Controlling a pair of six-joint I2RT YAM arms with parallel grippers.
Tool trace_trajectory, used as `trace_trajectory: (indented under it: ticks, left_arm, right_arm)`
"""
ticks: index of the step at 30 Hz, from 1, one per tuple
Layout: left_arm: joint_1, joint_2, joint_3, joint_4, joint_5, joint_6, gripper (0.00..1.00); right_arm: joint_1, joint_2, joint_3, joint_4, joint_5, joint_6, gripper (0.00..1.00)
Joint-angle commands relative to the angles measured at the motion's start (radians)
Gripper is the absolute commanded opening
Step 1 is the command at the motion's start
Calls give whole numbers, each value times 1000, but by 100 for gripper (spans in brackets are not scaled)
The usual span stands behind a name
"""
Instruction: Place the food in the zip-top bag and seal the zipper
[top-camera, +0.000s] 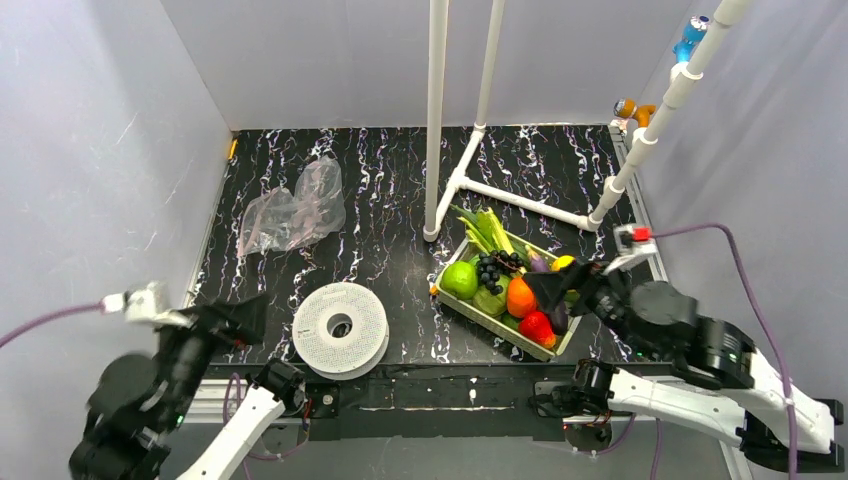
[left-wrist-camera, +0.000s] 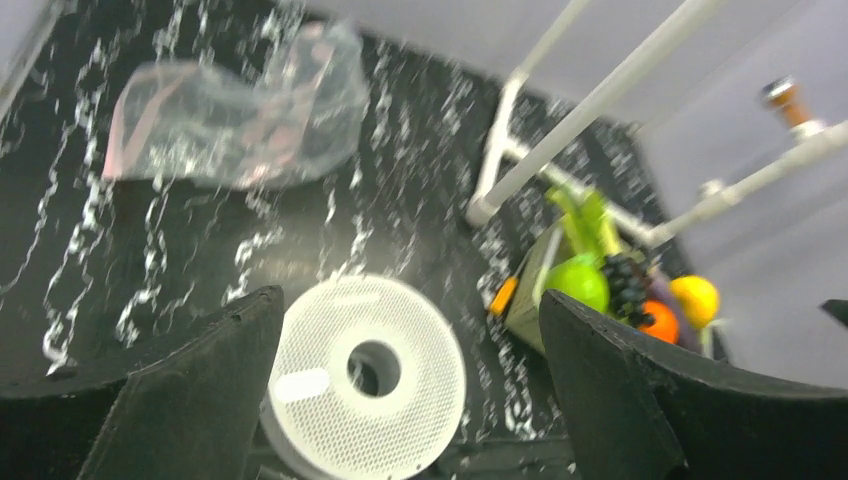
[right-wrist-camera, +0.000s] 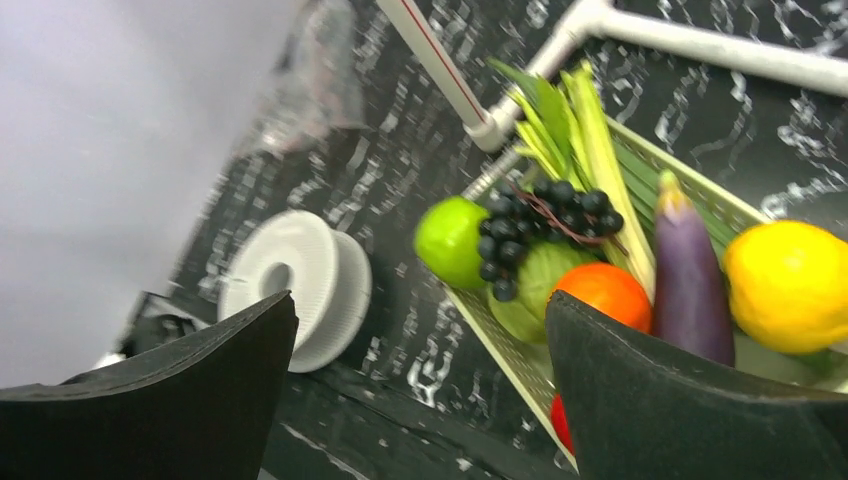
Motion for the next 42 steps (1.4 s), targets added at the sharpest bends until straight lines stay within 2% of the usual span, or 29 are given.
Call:
trace_trajectory:
  ticks: [1, 7, 12, 17, 19, 24, 29, 32, 34, 37, 42]
  left_arm:
    - [3, 140, -66, -121, -21, -21, 100]
    - [3, 187, -146, 2, -57, 42, 100]
    - [4, 327, -184, 103, -208, 96, 100]
    - [33, 471, -215, 325, -314, 185, 100]
    - [97, 559, -199, 394, -276, 194, 100]
    - [358, 778, -118, 505, -36, 132, 100]
    - [610, 1028, -10, 479, 14, -16, 99]
    - [743, 1126, -50, 571, 128, -87, 100]
    - [788, 1176, -84, 639, 180, -48, 99]
    - [811, 1248, -59, 648, 250, -3, 99]
    - [833, 1363, -24, 637, 248, 21, 99]
  right_arm:
    - [4, 143, 47, -107, 48, 70, 100]
    - [4, 249, 36, -59, -8, 58, 100]
    - [4, 223, -8, 6, -39, 48, 100]
    - [4, 178, -17, 12, -32, 17, 100]
    - [4, 162, -14, -4, -29, 16, 100]
    - [4, 123, -21, -25, -25, 19, 100]
    - [4, 122, -6, -48, -26, 23, 100]
    - [4, 151, 26, -57, -32, 13, 100]
    - [3, 179, 59, -68, -42, 1, 100]
    - [3, 234, 107, -85, -60, -16, 100]
    - [4, 322, 157, -95, -106, -19, 100]
